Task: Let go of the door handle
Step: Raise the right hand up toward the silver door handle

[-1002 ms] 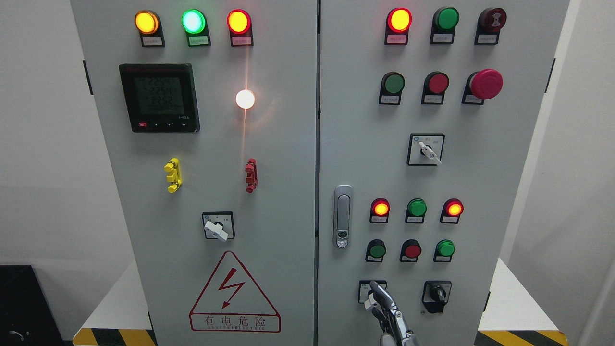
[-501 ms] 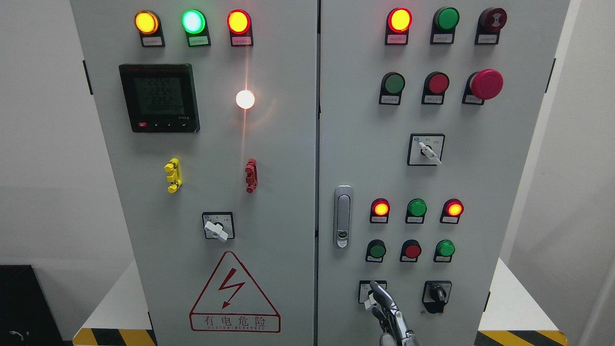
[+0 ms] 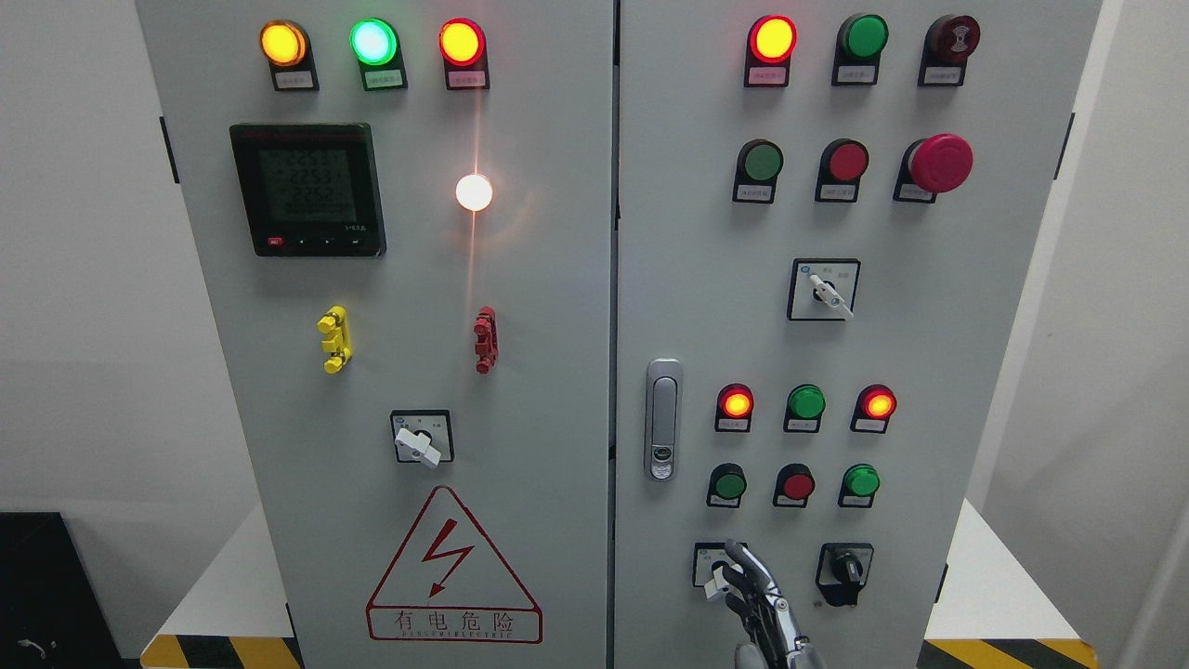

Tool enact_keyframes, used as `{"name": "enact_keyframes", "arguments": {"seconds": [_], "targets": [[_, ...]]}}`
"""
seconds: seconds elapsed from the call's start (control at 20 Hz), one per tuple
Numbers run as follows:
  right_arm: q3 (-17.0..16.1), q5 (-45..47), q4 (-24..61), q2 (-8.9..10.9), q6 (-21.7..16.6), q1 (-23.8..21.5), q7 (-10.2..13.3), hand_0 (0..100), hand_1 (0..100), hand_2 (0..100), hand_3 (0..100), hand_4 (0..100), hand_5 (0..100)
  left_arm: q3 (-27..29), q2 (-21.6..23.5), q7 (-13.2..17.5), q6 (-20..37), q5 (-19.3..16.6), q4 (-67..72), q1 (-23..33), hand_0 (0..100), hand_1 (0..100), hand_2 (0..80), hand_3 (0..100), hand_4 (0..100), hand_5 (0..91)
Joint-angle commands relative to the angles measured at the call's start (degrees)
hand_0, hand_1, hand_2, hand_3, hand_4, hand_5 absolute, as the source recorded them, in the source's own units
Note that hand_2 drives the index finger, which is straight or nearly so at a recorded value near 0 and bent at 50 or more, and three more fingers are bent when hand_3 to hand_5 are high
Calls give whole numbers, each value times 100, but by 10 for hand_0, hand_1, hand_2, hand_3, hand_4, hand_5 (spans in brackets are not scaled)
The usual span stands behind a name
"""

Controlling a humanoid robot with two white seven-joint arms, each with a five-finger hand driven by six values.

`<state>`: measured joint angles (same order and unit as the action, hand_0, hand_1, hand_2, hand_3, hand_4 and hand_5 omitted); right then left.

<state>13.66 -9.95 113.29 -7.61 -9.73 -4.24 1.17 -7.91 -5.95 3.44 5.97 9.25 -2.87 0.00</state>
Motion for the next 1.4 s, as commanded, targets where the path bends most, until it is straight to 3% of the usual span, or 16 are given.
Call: {"name": "enact_keyframes", "arguments": {"seconds": [0.0, 0.05, 0.2, 0.25, 0.3, 0.4, 0.8, 1.1, 1.35], "targets": [[-30, -928, 140, 5, 7, 55, 103, 443, 247, 0, 521, 673, 698, 0, -2, -1, 1, -2, 6, 53, 120, 556, 0, 0, 0, 0], [-30, -1165, 149, 5, 7, 64, 208, 450, 251, 0, 536, 685, 711, 0, -2, -1, 1, -2, 6, 53, 120, 556, 0, 0, 0, 0], [-39, -1825, 149, -4, 24, 152, 340, 481, 290, 0, 750, 850, 953, 0, -2, -1, 1, -2, -3, 53, 120, 556, 0, 0, 0, 0], [-48, -1974, 158, -4, 59, 187, 358, 484, 298, 0, 765, 863, 966, 0, -2, -1, 1, -2, -3, 53, 120, 556, 0, 0, 0, 0], [-48, -2132, 158, -4, 103, 231, 375, 488, 315, 0, 865, 950, 1000, 0, -2, -1, 1, -2, -3, 53, 120, 556, 0, 0, 0, 0], [-48, -2536, 176, -4, 199, 327, 489, 488, 323, 0, 906, 984, 1000, 0, -2, -1, 1, -2, 6, 53, 120, 556, 0, 0, 0, 0], [23, -4250, 132, -4, 261, 635, 578, 498, 322, 11, 995, 1000, 1000, 0, 7, -1, 1, -2, 6, 53, 120, 556, 0, 0, 0, 0], [181, -4770, 9, -4, 710, 1004, 578, 504, 327, 14, 1000, 1000, 1000, 0, -2, -1, 1, 6, 6, 53, 120, 556, 0, 0, 0, 0], [181, -5596, -211, -4, 718, 1031, 815, 500, 332, 10, 1000, 1000, 1000, 0, -2, -1, 1, -2, -3, 53, 120, 556, 0, 0, 0, 0]]}}
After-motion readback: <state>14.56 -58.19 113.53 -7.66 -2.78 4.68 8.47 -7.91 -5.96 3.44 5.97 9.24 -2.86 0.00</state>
